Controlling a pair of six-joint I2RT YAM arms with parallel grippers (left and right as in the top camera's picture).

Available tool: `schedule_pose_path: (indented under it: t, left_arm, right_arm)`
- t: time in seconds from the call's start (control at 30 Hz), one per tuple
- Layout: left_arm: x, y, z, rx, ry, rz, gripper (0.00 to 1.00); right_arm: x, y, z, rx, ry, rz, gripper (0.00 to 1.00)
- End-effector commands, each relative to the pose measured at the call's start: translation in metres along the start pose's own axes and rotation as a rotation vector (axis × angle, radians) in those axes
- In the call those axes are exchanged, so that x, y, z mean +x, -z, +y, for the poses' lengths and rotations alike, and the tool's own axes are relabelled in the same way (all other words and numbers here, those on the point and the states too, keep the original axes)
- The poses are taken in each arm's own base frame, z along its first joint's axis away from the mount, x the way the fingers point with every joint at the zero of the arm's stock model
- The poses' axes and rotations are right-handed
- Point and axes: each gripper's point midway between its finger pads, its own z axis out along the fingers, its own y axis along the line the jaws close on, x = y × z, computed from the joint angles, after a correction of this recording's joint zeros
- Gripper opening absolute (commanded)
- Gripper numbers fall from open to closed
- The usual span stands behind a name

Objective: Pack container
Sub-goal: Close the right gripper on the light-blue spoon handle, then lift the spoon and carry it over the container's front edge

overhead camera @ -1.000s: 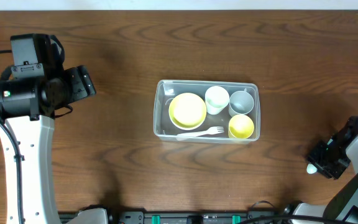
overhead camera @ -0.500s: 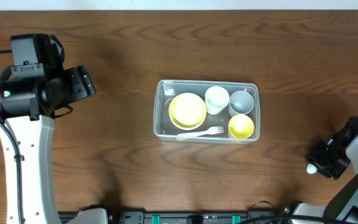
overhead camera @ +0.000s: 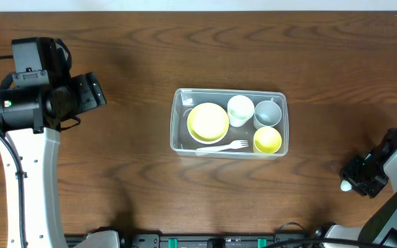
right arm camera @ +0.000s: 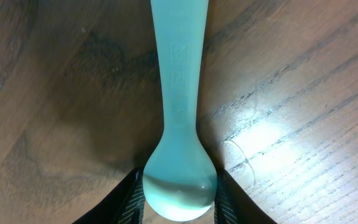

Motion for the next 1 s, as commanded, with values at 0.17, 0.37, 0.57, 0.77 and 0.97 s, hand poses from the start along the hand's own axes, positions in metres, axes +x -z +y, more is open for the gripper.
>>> schedule_pose_path:
  t: [0.17,0.37,0.57,0.77,0.97]
  left_arm:
    - [0.001,-0.003,0.000,0.002,0.014,0.009,0.82]
    - [0.001,-0.003,0.000,0.002,0.013,0.010,0.83]
    - [0.001,-0.003,0.000,0.002,0.013,0.010,0.83]
    - [0.002,-0.003,0.001,0.001,0.014,0.014,0.83]
    - [0.003,-0.003,0.001,0.001,0.014,0.017,0.83]
  right_arm:
    - [-0.018,0.029,0.023,-0.074,-0.001,-0.111,0.01]
    - [-0.037,0.119,0.083,-0.293,0.160,-0.324,0.01]
    - [0.006,0.230,0.169,-0.542,0.710,-0.540,0.01]
    - [0.085,0.287,0.229,-0.554,1.349,-0.724,0.01]
    - [0.166,0.290,0.266,-0.581,1.846,-0.824,0.01]
